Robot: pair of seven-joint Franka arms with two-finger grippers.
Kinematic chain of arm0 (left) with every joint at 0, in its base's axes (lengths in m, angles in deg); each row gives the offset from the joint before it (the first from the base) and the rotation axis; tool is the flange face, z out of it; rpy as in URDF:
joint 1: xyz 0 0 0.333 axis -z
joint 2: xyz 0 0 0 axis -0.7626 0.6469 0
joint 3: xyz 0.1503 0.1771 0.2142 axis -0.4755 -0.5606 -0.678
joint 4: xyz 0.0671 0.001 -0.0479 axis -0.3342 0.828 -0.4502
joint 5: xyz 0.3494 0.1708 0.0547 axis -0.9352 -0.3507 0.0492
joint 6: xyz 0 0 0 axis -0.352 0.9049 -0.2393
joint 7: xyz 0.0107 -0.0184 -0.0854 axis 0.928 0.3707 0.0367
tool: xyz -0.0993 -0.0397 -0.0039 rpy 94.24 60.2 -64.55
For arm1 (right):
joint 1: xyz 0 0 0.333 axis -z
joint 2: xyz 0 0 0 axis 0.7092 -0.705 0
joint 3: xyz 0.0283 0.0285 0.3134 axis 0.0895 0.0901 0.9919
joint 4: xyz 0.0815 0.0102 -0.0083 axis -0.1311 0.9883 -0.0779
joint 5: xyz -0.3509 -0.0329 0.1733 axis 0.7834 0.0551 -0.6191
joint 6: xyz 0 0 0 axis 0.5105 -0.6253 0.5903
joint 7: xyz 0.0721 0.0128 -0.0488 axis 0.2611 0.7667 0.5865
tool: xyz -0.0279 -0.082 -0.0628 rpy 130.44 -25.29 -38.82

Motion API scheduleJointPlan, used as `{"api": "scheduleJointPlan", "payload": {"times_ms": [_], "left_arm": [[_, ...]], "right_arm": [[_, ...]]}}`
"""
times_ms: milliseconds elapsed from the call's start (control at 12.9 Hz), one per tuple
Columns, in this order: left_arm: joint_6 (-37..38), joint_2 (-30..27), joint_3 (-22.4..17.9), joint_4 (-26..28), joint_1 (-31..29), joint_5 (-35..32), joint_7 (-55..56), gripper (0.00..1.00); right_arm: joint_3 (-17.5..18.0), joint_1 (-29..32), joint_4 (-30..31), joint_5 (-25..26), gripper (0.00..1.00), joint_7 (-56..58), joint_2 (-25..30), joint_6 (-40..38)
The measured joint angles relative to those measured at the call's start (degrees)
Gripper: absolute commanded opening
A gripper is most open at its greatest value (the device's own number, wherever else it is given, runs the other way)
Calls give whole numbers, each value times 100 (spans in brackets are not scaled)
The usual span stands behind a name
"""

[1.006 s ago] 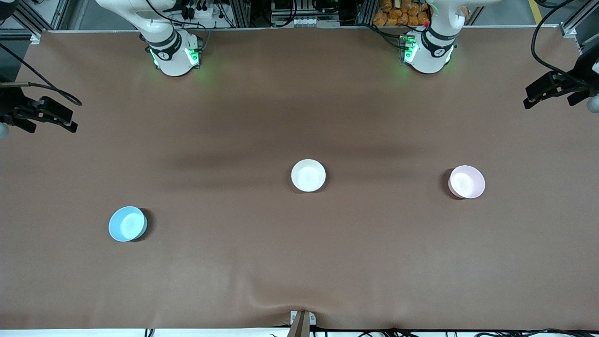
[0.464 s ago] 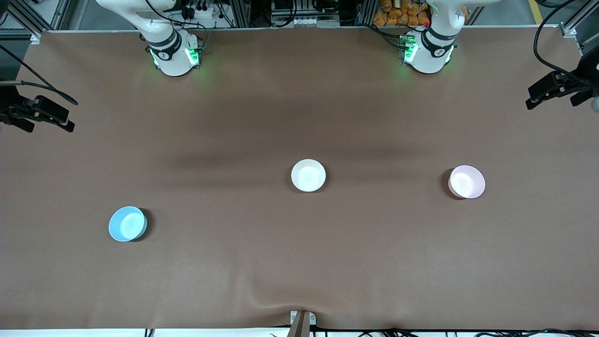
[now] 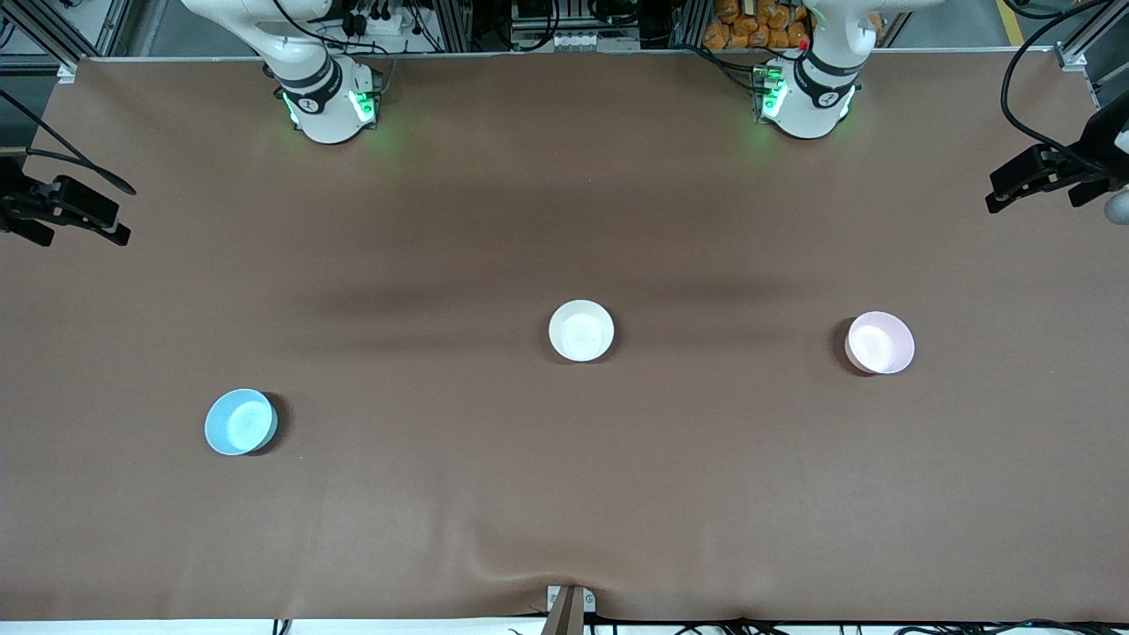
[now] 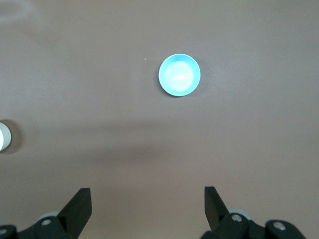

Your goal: Stack pink and blue bowls on white bowl

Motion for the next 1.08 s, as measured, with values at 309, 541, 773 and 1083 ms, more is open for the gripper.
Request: {"api": "scheduleJointPlan", "payload": {"times_ms": [309, 541, 773, 1083], "left_arm": [[0, 15, 2, 0, 1, 0, 0, 100], [-6, 19, 7, 7, 3, 0, 0, 100], [-6, 34, 8, 43, 3, 0, 0, 100], [-6, 36, 9, 63, 4, 0, -6, 100]], "right_arm": [[1, 3, 27, 0, 100, 3, -31, -67], [-1, 4, 51, 2, 100, 3, -70, -70], [-2, 6, 81, 3, 100, 3, -105, -86], [-13, 122, 107, 9, 100, 0, -313, -56]]}}
